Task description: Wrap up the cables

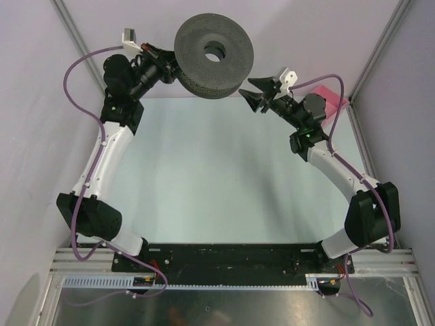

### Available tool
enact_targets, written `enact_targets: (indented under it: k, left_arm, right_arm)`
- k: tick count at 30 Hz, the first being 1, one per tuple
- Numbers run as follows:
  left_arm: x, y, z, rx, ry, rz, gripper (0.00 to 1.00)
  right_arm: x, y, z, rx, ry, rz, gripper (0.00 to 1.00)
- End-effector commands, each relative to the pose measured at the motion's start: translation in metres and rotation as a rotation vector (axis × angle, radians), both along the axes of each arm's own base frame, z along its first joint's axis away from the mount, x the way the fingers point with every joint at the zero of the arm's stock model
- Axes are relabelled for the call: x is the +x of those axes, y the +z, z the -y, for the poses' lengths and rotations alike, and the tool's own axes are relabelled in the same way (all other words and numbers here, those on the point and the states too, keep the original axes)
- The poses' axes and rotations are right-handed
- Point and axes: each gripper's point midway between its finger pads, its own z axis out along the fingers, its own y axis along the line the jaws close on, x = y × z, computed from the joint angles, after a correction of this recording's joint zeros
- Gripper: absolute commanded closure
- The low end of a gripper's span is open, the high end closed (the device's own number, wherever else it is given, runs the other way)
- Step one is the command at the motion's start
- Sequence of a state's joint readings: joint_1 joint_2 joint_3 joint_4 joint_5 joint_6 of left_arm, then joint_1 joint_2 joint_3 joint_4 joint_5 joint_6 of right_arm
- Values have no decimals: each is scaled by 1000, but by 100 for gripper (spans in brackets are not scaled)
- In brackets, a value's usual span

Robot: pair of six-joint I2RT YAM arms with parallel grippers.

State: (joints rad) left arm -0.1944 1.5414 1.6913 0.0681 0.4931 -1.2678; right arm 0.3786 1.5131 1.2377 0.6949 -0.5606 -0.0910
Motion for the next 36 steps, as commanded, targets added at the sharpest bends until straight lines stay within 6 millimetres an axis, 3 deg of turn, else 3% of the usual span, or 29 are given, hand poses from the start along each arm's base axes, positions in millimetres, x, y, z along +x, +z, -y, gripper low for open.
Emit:
enact_targets:
  k: [1, 6, 11, 13, 21, 24, 31, 36]
  left_arm:
    - [-32, 41, 1, -45, -26, 122, 100]
    - [-30, 30, 4, -39, -24, 97, 100]
    - [-22, 25, -1, -34, 11, 91, 100]
    - [-14, 22, -9, -31, 55, 75, 100]
    - [30, -4, -44, 16, 249, -13, 100]
    - [45, -26, -49, 44, 295, -96, 100]
    - [68, -53, -57, 119, 396, -174, 100]
    - [75, -74, -50, 152, 405, -236, 100]
  right_arm:
    - [-10, 42, 4, 44, -17, 125, 51]
    - [-12, 42, 4, 40, -13, 126, 60]
    - [-14, 40, 3, 22, -5, 123, 94]
    - [-15, 37, 4, 9, -9, 121, 98]
    - [-25, -1, 0, -159, -46, 101, 100]
    - [-32, -14, -8, -227, -39, 87, 100]
    - [-70, -51, -47, -422, 63, 112, 100]
    - [-95, -60, -79, -485, 131, 188, 100]
